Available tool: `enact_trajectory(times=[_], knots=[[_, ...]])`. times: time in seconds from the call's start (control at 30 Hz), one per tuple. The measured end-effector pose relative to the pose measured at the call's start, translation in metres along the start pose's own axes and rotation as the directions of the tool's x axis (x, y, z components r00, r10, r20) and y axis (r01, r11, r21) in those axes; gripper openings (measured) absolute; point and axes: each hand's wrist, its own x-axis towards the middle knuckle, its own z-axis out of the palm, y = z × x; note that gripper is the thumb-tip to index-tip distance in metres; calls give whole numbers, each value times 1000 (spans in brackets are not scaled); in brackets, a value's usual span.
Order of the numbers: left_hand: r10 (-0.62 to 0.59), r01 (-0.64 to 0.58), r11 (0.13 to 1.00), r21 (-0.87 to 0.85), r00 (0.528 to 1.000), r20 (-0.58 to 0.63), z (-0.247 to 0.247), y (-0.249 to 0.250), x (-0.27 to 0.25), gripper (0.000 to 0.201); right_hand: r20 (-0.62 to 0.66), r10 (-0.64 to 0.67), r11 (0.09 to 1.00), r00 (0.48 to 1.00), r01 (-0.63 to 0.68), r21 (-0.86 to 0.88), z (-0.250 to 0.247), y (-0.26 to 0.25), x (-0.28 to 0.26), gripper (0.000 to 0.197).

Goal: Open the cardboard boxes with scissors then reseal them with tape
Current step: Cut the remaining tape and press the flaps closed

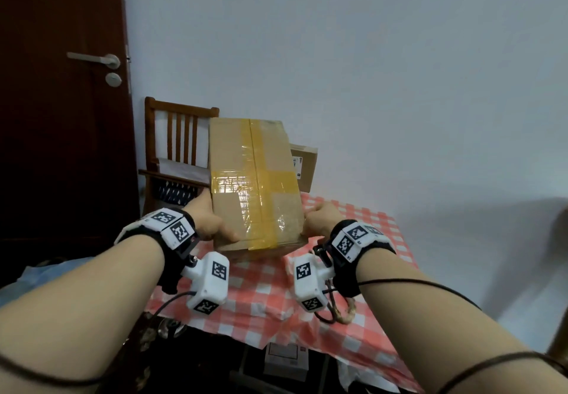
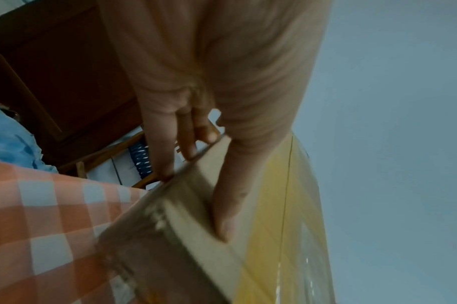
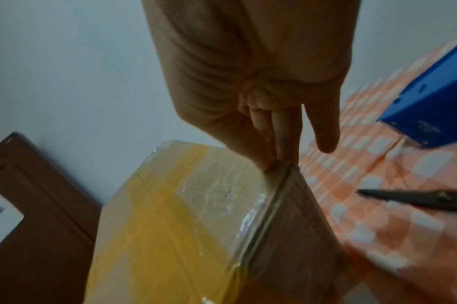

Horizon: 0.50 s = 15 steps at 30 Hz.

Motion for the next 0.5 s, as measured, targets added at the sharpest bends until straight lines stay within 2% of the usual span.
enact_trajectory(times=[0.03,0.07,0.1,0.17,0.27,0.3,0.33,0.4,0.47,0.5], knots=[[-19,19,1000,-11,999,50,-1,7,-8,71,31,-18,1000,999,18,-8,-2,-2,-1,20],[-39,40,999,-11,995,93,-1,10,-10,60,67,-33,999,997,34,-13,-4,-3,0,41],[-59,58,998,9,991,119,-2,12,-12,58,78,-42,999,996,42,4,-4,-5,1,54],[-67,57,996,75,988,141,-3,12,-13,61,47,-48,999,998,47,22,-7,-8,1,47],[-70,25,978,208,975,210,-3,12,-19,41,1,-2,992,1000,2,130,-11,-11,-1,22],[-87,29,969,246,970,229,-4,14,-25,31,9,1,991,1000,-2,133,-13,-13,-5,24],[-105,43,965,259,967,231,-6,12,-25,24,21,-1,992,1000,-1,128,-15,-13,-5,33],[-119,72,980,186,961,252,-13,12,-25,28,53,-19,986,998,10,168,-20,-12,-8,57],[-76,107,989,-97,957,279,-21,20,-29,17,37,-61,957,997,48,285,-24,-13,-10,65],[-61,141,954,-265,956,288,-23,26,-33,11,24,-76,934,997,63,352,-27,-14,-11,70]])
